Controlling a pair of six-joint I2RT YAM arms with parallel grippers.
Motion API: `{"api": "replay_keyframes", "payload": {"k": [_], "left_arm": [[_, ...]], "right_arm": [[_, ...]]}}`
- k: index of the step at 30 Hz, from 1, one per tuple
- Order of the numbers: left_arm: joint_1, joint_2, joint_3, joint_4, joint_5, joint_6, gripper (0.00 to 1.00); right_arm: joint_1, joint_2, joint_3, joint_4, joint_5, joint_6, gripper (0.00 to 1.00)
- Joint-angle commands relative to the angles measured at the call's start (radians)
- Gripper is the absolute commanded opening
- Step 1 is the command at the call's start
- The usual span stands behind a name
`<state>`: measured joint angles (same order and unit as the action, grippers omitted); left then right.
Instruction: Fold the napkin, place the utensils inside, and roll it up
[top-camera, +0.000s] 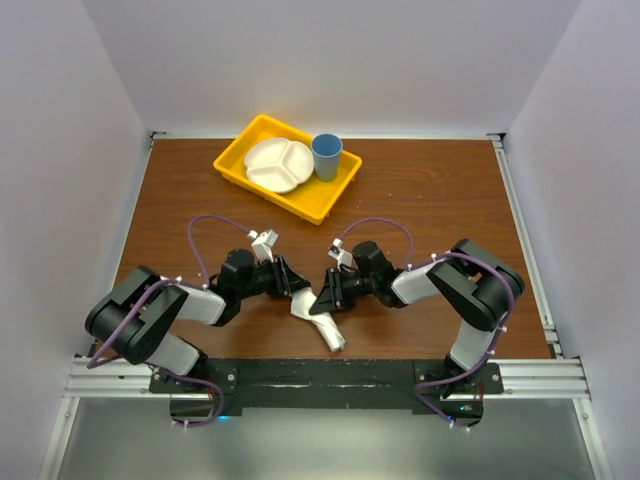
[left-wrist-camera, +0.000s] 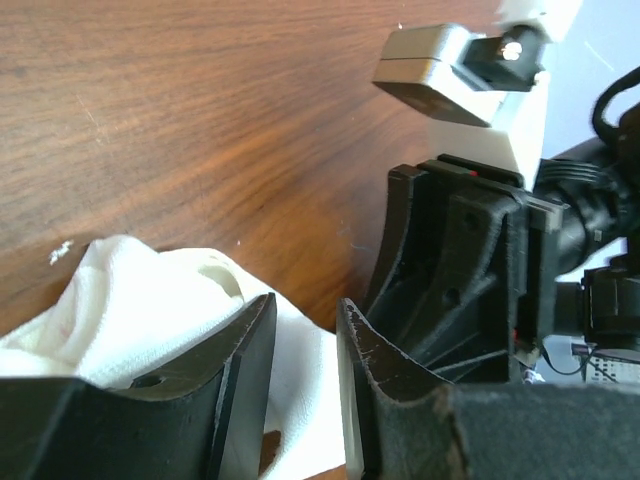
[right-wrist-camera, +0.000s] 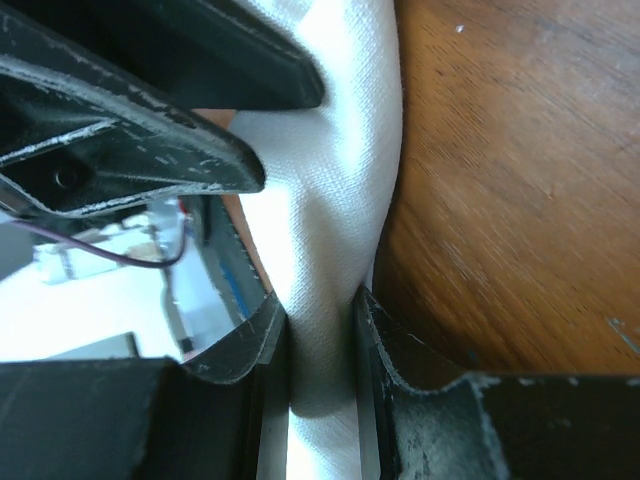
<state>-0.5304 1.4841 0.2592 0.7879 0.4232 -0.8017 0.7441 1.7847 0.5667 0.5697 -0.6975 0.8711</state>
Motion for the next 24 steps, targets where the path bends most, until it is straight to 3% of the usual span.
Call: {"api": "replay_keyframes", "payload": {"k": [1, 3, 8, 13, 18, 21, 24], "left_arm": [[0.015, 0.065, -0.031, 0.065, -0.054, 0.045, 0.36], [0.018, 0.082, -0.046, 0.086, -0.054, 0.047, 0.35], [0.018, 0.13, -0.06, 0.146, -0.038, 0.044, 0.35], [0.02, 0.146, -0.055, 0.162, -0.031, 0.035, 0.35], [0.018, 0.143, -0.046, 0.143, -0.029, 0.038, 0.34], [0.02, 0.14, -0.043, 0.136, -0.035, 0.039, 0.34], [0.02, 0.145, -0.041, 0.134, -0.035, 0.041, 0.34]], "right_arm": [[0.0, -0.096, 0.073, -0.374, 0.113, -0.222, 0.27], [0.0, -0.119, 0.131, -0.515, 0.145, -0.277, 0.34], [0.02, -0.18, 0.243, -0.682, 0.187, -0.377, 0.51], [0.024, -0.226, 0.341, -0.81, 0.248, -0.429, 0.56], [0.05, -0.24, 0.36, -0.768, 0.201, -0.414, 0.54], [0.057, -0.196, 0.322, -0.636, 0.085, -0.367, 0.47], [0.057, -0.157, 0.257, -0.535, 0.072, -0.324, 0.36]]}}
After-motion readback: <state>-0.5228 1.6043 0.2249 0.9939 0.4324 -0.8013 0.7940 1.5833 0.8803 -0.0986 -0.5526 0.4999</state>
